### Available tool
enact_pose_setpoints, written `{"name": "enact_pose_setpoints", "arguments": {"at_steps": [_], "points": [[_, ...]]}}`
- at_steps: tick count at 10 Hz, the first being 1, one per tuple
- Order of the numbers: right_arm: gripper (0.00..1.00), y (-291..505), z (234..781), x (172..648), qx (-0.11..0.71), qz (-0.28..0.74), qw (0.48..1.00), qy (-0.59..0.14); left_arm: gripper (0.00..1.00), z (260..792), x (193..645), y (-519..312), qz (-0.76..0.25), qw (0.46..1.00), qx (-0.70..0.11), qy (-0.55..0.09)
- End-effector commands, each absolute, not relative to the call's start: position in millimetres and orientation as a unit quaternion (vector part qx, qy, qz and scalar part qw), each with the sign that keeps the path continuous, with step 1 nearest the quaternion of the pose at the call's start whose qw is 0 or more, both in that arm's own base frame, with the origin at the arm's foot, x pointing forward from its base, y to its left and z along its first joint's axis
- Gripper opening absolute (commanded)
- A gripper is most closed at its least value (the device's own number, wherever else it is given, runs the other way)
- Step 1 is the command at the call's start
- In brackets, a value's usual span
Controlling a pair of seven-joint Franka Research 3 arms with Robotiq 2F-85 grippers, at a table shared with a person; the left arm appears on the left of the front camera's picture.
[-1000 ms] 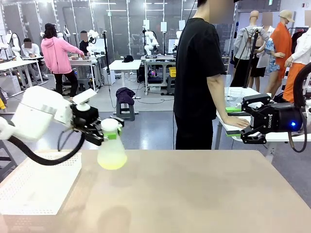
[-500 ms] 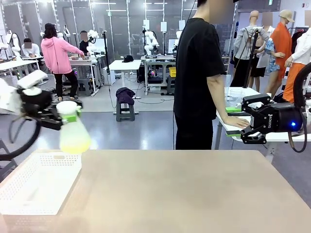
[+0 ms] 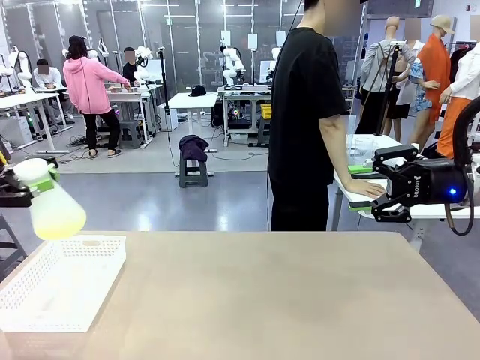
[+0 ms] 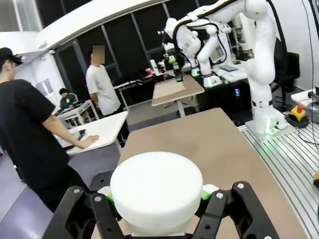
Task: Prepare the solutions needed for the experiment.
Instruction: When the human places the Big flask in the center of the table, pick up the Big flask and place it in the left Organizing basket.
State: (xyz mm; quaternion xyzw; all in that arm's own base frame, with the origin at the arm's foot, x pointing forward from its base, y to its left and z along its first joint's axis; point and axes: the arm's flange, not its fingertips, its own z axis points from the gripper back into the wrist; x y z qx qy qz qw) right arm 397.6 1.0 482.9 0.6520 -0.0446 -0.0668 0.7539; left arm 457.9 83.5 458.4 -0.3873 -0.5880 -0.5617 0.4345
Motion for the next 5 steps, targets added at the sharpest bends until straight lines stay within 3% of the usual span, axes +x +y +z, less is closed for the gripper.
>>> {"name": "enact_pose_setpoints", "arguments": {"at_steps": [1, 4, 5], "points": [[0.76, 2, 485, 398, 0.657, -0.069, 0.750, -0.045, 0.00, 444, 460, 88, -0.540, 0.419, -0.393, -0.615], [0.76, 2, 485, 398, 0.657, -0.069, 0.750, -0.045, 0.00, 434, 449, 89, -0.538, 0.418, -0.356, -0.640], [0.76, 2, 485, 398, 0.657, -0.069, 0.750, -0.045, 0.00, 431, 459, 94, -0.537, 0.439, -0.381, -0.612]]}}
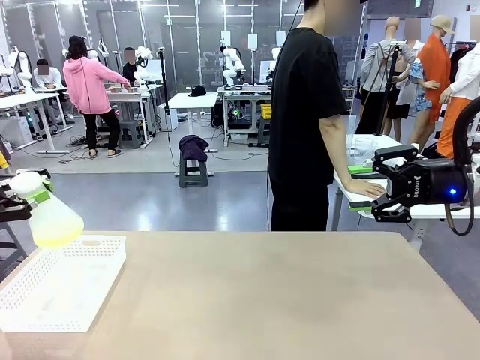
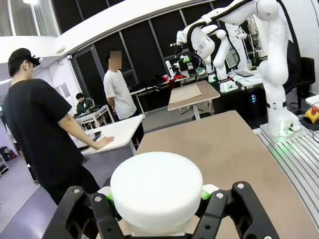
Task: Prepare the solutions needed for the experiment.
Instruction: When the human places the Big flask in the center of the table, pick up the Big flask and place it in the left Organizing basket.
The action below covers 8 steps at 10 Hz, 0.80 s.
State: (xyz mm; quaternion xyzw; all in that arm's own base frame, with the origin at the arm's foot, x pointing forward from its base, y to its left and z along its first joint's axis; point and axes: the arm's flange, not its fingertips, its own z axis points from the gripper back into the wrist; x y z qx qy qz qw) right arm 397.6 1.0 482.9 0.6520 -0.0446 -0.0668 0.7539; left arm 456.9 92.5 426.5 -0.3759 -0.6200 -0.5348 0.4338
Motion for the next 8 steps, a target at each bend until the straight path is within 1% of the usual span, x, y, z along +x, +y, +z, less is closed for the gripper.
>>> {"name": "enact_pose_setpoints", "arguments": {"at_steps": [1, 4, 5, 7, 8], "points": [[0.76, 2, 485, 398, 0.657, -0.069, 0.750, -0.045, 0.00, 431, 459, 94, -0.537, 0.439, -0.381, -0.612], [0.76, 2, 485, 398, 0.657, -0.069, 0.750, -0.045, 0.00, 431, 459, 94, -0.537, 0.439, -0.381, -0.612], [0.76, 2, 485, 398, 0.657, -0.069, 0.750, -0.045, 0.23, 425, 457, 92, -0.534, 0.436, -0.378, -0.618], [0.76, 2, 485, 398, 0.657, -0.069, 0.750, -0.045, 0.23, 404, 483, 109, -0.536, 0.433, -0.435, -0.579], [0.76, 2, 485, 398, 0.657, -0.069, 0.750, -0.045, 0.23, 394, 493, 117, -0.533, 0.444, -0.449, -0.563]]}}
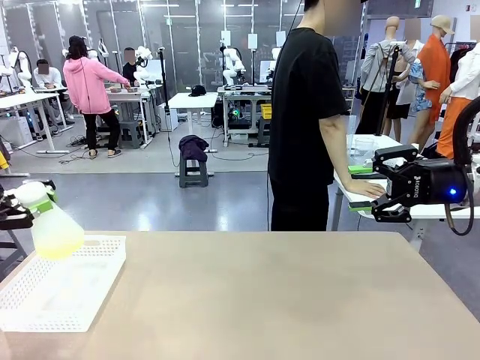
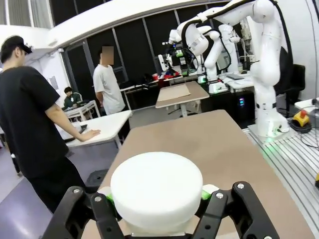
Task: Prepare the solutions needed for the experiment.
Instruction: When the human places the Big flask in the center of the table, pick up the Big flask and place it in the left Organizing basket.
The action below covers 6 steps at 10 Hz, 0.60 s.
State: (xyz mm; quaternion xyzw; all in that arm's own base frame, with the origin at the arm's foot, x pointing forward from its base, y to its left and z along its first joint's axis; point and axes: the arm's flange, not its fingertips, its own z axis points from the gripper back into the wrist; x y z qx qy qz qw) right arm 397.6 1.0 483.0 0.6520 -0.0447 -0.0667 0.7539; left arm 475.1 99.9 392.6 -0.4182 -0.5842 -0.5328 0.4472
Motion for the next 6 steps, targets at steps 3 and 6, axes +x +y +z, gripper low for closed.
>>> {"name": "enact_pose_setpoints", "arguments": {"at_steps": [3, 6], "points": [[0.76, 2, 485, 398, 0.657, -0.069, 0.750, -0.045, 0.23, 364, 529, 131, -0.533, 0.435, -0.483, -0.543], [0.76, 2, 485, 398, 0.657, -0.069, 0.750, -0.045, 0.23, 330, 555, 133, -0.518, 0.475, -0.489, -0.517]]}}
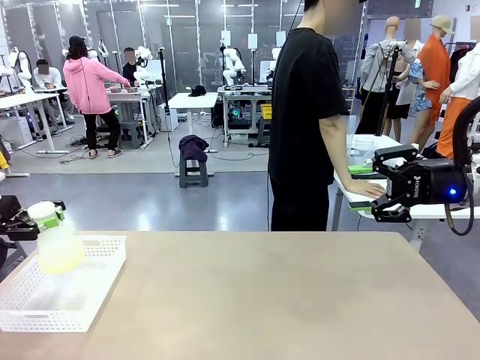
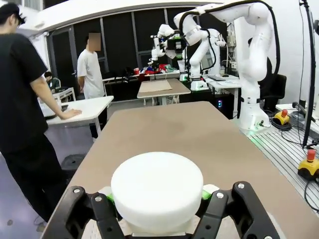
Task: Prepare the solutions needed for the experiment.
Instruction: When the human places the Big flask in the center of the table, pick up the Big flask and place it in the left Organizing basket.
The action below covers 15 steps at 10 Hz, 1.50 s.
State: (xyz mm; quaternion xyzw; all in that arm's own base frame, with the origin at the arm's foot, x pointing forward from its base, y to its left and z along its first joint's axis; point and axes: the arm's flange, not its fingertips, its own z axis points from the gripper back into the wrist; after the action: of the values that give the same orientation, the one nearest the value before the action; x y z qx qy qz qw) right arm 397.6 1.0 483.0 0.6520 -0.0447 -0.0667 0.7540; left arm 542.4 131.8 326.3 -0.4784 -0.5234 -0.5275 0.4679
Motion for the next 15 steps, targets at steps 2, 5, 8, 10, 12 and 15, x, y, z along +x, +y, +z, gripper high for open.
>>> {"name": "enact_pose_setpoints", "arguments": {"at_steps": [2, 5, 8, 10, 12, 15], "points": [[0.76, 2, 485, 398, 0.657, -0.069, 0.750, -0.045, 0.23, 312, 567, 129, -0.516, 0.472, -0.498, -0.513], [0.76, 2, 485, 398, 0.657, -0.069, 0.750, -0.045, 0.23, 296, 570, 119, -0.533, 0.471, -0.489, -0.506], [0.76, 2, 485, 398, 0.657, -0.069, 0.750, -0.045, 0.23, 283, 574, 110, -0.541, 0.494, -0.476, -0.486], [0.76, 2, 485, 398, 0.657, -0.069, 0.750, -0.045, 0.23, 273, 578, 107, -0.532, 0.495, -0.492, -0.480], [0.76, 2, 485, 398, 0.657, -0.069, 0.750, -0.045, 0.23, 271, 576, 109, -0.539, 0.491, -0.490, -0.478], [0.76, 2, 485, 398, 0.657, -0.069, 0.750, -0.045, 0.23, 262, 573, 108, -0.541, 0.489, -0.493, -0.474]]}}
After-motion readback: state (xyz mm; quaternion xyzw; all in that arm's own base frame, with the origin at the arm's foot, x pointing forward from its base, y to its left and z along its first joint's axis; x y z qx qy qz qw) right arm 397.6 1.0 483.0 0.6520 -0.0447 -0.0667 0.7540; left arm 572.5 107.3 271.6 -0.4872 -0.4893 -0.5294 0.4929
